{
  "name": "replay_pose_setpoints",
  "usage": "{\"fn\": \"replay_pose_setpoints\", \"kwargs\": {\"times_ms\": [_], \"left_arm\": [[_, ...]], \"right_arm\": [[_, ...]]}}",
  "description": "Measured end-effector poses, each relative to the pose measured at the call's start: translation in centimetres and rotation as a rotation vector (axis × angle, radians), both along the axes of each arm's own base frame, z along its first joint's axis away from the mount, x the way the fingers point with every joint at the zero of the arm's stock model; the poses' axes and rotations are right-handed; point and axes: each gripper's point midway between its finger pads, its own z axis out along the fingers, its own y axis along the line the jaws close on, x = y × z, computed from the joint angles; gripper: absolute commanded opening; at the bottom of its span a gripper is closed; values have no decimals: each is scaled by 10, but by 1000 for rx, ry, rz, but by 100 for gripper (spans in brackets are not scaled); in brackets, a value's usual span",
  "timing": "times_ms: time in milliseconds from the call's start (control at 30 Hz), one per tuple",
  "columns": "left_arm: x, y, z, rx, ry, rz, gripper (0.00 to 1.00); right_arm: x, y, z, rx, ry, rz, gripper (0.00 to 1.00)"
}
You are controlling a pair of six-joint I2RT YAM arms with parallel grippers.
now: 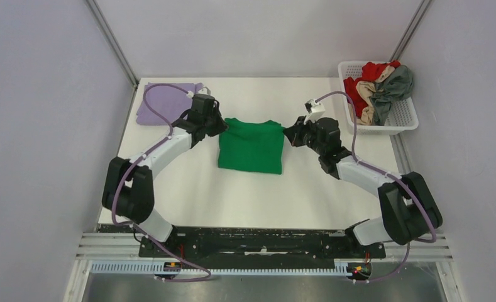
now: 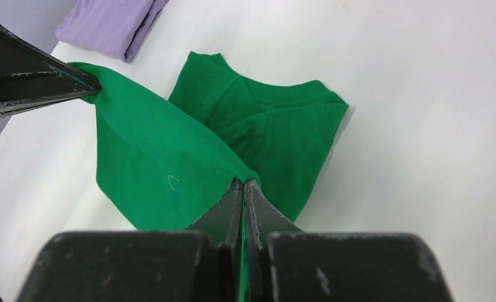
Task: Fold and stack the t-shirts
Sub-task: Fold the long partially folded tshirt into a neat square
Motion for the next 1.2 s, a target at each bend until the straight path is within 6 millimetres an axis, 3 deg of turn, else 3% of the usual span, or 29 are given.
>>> {"fn": "replay_pose_setpoints", "kwargs": {"times_ms": [300,500,600,633,700,733,833,867,1067,1200], "left_arm": [[47,5,-32,-21,56,14,2],[76,-4,-54,-53,90,-9,3],[87,-8,-67,-53,107,-14,20],[89,-8,-71,-50,111,-14,24],[93,-8,-77,-46,119,-10,43],[95,-7,-79,-45,120,-7,57],[106,-6,-80,-50,113,-18,89],[109,-6,-78,-52,108,-27,99],[116,-12,-61,-85,72,-76,100],[105,-10,-60,-39,68,-135,100]], "right_arm": [[41,4,-18,-11,12,-21,0],[64,-2,-40,-29,29,-72,0],[75,-5,-57,-39,45,-95,3],[79,-6,-62,-42,53,-99,6],[90,-6,-71,-42,69,-108,25],[95,-5,-74,-39,75,-113,40],[107,-4,-79,-22,87,-125,85],[109,-4,-78,-14,86,-125,94],[113,-2,-67,-3,62,-111,98],[92,-8,-56,-4,57,-102,98]]}}
